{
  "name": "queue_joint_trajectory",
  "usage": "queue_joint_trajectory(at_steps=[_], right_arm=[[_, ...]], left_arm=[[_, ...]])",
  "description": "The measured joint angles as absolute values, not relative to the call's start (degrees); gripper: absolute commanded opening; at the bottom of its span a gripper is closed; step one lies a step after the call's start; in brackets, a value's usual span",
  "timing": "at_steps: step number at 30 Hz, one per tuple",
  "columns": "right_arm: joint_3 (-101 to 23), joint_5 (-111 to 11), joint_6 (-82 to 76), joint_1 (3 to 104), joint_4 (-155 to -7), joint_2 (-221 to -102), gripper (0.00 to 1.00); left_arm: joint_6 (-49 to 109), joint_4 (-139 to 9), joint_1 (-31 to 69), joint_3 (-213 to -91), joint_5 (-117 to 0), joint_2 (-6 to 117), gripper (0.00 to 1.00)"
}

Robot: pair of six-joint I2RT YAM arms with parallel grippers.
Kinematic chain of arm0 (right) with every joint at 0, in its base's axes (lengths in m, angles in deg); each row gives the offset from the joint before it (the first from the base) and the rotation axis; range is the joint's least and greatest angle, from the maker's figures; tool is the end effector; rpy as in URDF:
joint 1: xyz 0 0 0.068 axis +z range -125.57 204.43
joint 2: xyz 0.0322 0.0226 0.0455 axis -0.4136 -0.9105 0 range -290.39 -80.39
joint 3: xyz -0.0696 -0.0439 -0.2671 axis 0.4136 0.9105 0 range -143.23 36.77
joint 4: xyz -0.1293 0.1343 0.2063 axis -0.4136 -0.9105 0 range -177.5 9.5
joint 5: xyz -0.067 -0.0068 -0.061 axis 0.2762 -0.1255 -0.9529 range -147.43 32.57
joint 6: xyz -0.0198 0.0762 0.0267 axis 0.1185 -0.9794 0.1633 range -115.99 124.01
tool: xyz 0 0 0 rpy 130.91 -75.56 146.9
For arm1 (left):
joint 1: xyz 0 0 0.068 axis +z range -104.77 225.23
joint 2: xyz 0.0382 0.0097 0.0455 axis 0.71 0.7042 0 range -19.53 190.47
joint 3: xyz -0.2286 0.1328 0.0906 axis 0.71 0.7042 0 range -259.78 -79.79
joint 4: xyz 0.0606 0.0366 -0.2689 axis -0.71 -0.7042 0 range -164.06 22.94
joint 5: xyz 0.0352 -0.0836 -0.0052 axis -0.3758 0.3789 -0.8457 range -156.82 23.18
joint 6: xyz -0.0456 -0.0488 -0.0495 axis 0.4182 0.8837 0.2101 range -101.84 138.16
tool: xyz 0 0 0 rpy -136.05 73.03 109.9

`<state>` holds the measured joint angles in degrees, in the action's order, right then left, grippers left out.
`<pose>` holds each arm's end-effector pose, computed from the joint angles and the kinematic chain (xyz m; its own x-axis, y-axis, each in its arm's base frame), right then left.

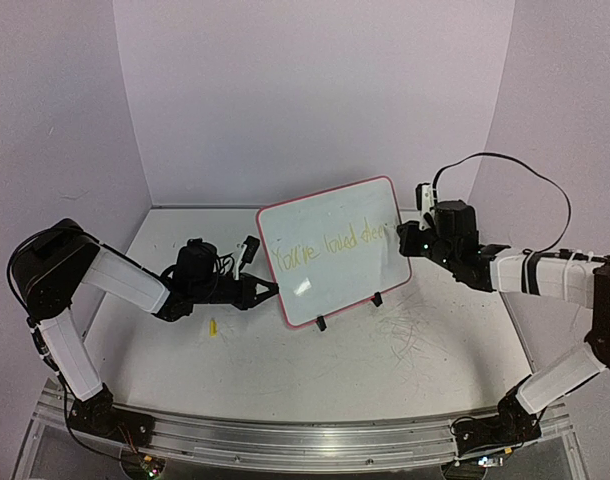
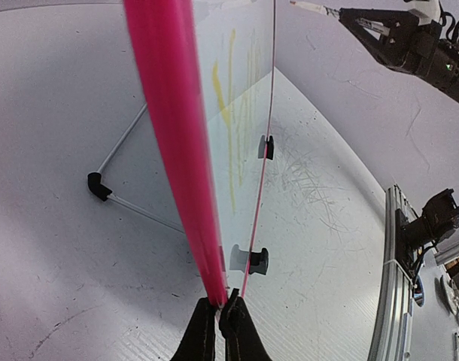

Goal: Write a sentence on the whiteboard

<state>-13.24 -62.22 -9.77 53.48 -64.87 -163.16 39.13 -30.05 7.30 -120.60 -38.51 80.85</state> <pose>0.3343 0.1788 0.2475 -0.3487 0.0778 -0.9340 -0.3408 0.9178 0.2037 0.2793 -0.2613 0.1310 -0.5998 0.0680 -0.7973 0.7196 0.4814 -0.5003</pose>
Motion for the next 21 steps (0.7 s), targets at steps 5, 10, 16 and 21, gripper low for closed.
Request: queue_joint_trajectory(at_steps=[5,10,16,21], right_arm=[[-15.99,-61.86,-9.57,52.97,-63.5,-165.3,0.0],[-16.05,-61.46,-9.55,52.94,-63.63,-166.33,0.0],[-16.05,-61.42,-9.58,52.94,-63.66,-166.33,0.0],[-16.04,-61.47,-9.6,52.94,-63.86,-166.33,0.0]], left_arm=[[39.13,-30.06,7.3,-120.6,-38.51,80.85,0.0],[39.13,-30.07,7.3,-120.62,-38.52,80.85,0.0],[39.13,-30.07,7.3,-120.62,-38.5,80.85,0.0],[39.11,-30.09,7.3,-120.62,-38.5,80.85,0.0]])
